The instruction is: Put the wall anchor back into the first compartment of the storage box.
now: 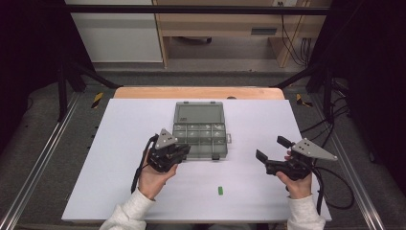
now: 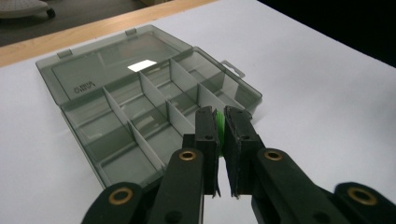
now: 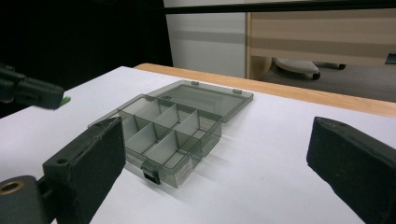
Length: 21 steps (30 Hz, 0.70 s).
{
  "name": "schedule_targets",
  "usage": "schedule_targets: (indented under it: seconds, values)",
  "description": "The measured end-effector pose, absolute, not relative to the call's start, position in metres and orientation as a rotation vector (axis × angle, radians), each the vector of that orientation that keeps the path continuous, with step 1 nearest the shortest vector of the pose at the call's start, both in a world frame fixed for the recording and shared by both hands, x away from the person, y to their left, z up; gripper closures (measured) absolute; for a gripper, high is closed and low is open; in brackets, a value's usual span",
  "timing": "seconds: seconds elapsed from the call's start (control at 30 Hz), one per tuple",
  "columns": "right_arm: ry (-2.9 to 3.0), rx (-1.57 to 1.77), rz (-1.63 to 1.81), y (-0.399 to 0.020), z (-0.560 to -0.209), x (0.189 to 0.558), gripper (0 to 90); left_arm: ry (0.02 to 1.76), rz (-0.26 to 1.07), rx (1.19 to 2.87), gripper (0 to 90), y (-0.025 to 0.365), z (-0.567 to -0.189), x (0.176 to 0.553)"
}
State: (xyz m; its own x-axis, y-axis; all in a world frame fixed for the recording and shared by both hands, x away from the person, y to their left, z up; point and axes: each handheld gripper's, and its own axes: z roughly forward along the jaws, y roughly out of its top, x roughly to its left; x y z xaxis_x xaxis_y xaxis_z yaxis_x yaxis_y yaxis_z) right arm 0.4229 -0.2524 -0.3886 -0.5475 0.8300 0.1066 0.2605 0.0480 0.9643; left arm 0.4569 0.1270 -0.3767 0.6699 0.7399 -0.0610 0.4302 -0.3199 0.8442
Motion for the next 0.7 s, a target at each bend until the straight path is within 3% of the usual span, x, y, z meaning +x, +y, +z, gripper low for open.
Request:
schedule_targets:
  seconds: [0.7]
  values:
    - [1.845,1.094,1.527,-0.253,-0.389,0.424,4.7,0.933,0.492,1.958,83.8,0.135,-0.371,0.519]
